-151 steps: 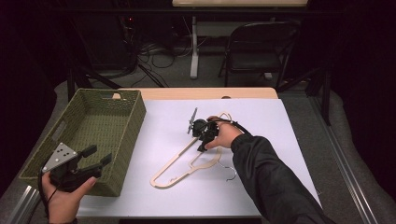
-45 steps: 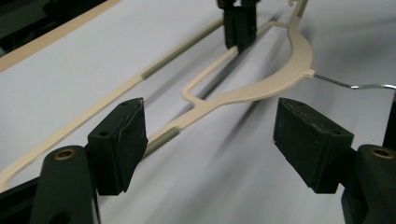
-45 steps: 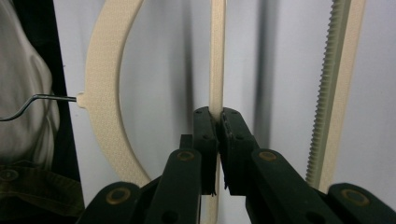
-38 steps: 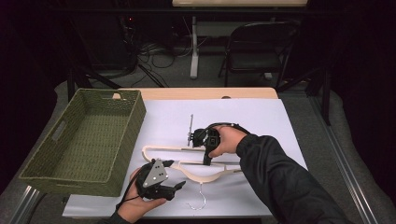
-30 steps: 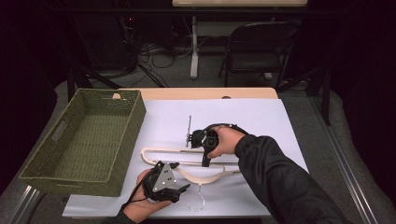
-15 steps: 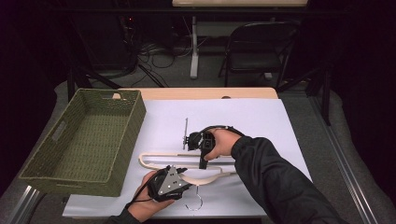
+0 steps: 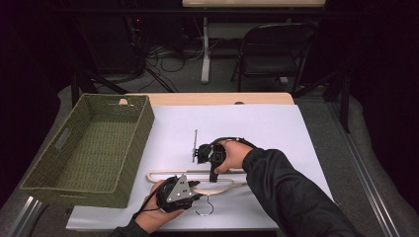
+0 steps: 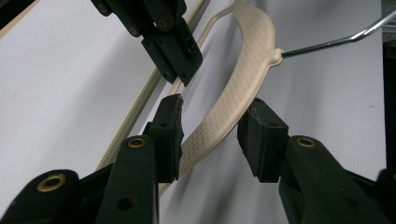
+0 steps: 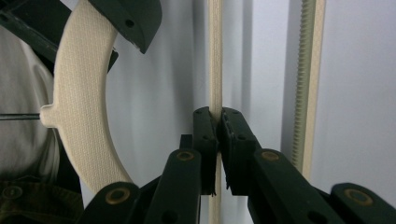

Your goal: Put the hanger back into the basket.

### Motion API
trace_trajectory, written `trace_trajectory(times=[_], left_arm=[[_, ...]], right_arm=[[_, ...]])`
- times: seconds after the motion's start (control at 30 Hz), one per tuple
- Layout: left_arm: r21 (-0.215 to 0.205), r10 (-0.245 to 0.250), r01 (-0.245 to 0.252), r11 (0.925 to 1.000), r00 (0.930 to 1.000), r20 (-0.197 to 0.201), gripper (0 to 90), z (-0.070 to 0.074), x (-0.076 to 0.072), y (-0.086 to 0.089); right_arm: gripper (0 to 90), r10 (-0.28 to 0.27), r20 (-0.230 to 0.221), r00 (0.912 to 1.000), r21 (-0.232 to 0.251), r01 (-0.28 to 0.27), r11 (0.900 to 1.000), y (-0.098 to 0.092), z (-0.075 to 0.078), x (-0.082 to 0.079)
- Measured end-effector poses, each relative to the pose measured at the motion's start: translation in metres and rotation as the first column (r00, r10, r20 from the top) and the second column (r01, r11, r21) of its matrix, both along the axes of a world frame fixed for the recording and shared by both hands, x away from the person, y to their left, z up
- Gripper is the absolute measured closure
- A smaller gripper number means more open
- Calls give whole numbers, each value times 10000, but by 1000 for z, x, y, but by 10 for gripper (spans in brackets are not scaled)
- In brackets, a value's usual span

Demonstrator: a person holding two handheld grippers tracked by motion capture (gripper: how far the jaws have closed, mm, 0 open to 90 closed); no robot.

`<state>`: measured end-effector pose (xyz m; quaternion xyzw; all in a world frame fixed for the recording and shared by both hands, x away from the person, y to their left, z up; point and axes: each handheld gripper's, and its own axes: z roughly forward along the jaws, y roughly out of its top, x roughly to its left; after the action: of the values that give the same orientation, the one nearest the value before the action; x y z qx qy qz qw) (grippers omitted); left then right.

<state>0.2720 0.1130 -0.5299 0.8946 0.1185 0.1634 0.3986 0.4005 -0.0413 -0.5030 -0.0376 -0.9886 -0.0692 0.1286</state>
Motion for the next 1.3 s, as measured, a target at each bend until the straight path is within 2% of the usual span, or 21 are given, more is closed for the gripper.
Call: trace_trajectory(times=[0.07,0.13,0.23,0.3,0.33,0.37,0.43,0.53,0.73,0.83,0.87,1.07,1.17,1.3], left_arm=[[2,-20,20,10000,10000,1,612,0,0,0],[11,-26,26,10000,10000,-36,615,1,1,0],[-2,-46,46,10000,9999,-94,617,1,1,0],[-36,-53,52,10000,9999,-135,618,1,2,0],[-58,-41,40,10000,9999,-165,618,1,2,0],[-69,-60,59,10000,9999,-150,619,2,3,1],[-110,-71,68,9999,9997,-246,618,2,3,1],[-104,-99,96,9999,9995,-306,618,2,4,1],[-66,-134,131,9999,9989,-445,618,4,6,0],[-112,-114,108,9999,9986,-512,617,5,7,1],[-125,-119,112,9999,9985,-535,618,6,7,1],[-214,-101,88,9997,9981,-603,618,8,9,1],[-262,-69,53,9996,9980,-629,618,8,10,1],[-335,4,-27,9994,9977,-672,616,10,11,2]], right_arm=[[833,-133,92,9999,119,131,9998,-2,-1,-1],[760,-194,345,9992,215,187,9996,-5,2,-3],[737,-516,979,9939,793,439,9959,-20,16,-8],[734,-732,1476,9863,1156,563,9917,-33,26,-12],[728,-797,1466,9860,1220,619,9906,-38,30,-14],[717,-919,1632,9823,1530,668,9860,-43,34,-18],[711,-924,1904,9773,1750,588,9828,-53,43,-28],[678,-661,2048,9766,1937,257,9807,-60,48,-43],[595,-39,2341,9722,1917,-422,9805,-61,40,-64],[557,155,2691,9630,1819,-666,9811,-58,33,-67],[559,201,2781,9603,1820,-733,9806,-56,31,-66],[557,392,2825,9585,1745,-916,9804,-46,19,-68],[586,473,2870,9568,1700,-994,9804,-45,15,-68],[634,457,2903,9558,1729,-993,9799,-46,17,-68]])
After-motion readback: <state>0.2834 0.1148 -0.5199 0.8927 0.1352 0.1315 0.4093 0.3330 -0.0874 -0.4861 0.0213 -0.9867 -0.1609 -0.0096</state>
